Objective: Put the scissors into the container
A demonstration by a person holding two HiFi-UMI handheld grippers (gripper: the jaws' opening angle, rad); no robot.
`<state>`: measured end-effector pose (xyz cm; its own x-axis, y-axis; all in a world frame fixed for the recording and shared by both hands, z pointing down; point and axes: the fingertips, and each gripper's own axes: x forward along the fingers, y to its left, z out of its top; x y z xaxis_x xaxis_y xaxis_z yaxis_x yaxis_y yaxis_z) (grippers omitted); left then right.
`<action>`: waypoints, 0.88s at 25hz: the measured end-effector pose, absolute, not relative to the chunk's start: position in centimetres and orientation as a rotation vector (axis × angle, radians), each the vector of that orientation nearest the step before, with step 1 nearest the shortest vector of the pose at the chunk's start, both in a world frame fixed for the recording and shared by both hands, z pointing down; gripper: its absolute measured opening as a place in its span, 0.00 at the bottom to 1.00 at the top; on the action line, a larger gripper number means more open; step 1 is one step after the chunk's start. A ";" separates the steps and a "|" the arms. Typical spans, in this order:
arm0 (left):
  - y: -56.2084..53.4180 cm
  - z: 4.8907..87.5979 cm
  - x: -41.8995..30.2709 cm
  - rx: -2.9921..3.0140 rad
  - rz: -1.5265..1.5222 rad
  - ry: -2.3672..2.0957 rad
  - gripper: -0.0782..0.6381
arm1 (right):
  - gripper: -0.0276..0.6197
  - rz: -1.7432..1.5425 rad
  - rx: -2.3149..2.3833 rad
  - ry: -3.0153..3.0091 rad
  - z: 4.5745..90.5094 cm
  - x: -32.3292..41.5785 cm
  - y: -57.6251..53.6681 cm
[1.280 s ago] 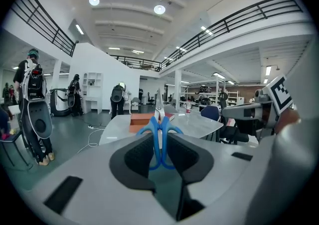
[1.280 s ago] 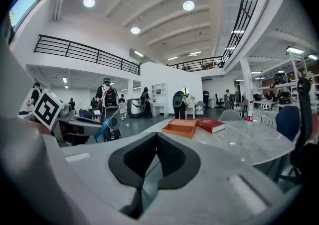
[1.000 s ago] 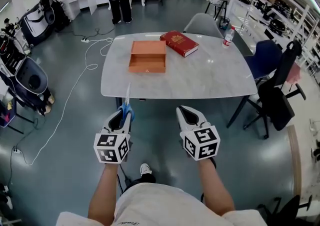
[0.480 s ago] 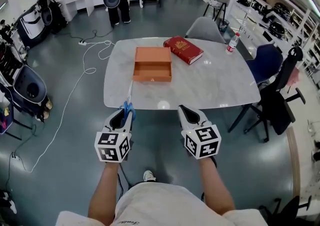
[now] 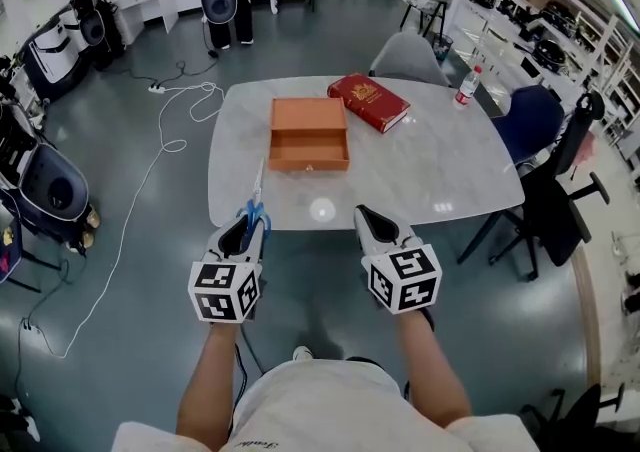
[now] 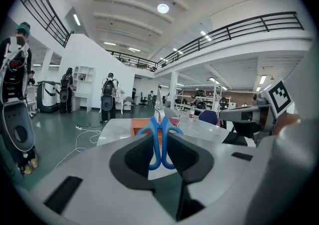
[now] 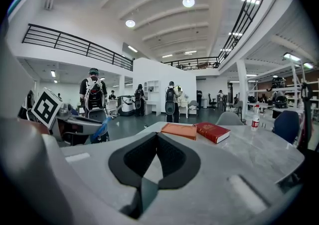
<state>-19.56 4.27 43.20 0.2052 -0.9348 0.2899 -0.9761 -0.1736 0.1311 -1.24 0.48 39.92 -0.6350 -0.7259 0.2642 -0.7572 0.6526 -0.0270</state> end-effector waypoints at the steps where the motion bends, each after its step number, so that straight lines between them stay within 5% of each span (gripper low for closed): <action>1: 3.9 43.3 -19.8 2.198 0.205 -1.802 0.22 | 0.05 0.196 1.206 -2.639 40.0 -1.5 0.2; 22: -4.5 45.0 -20.1 2.198 0.293 -1.796 0.22 | 0.05 0.242 1.194 -2.652 42.1 -1.9 -8.5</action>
<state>-20.10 -4.46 45.04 0.2034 -0.9205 0.3336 -0.9788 -0.1829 0.0922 -1.89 -8.50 42.11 -0.6444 -0.7160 0.2684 -0.7528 0.6556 -0.0584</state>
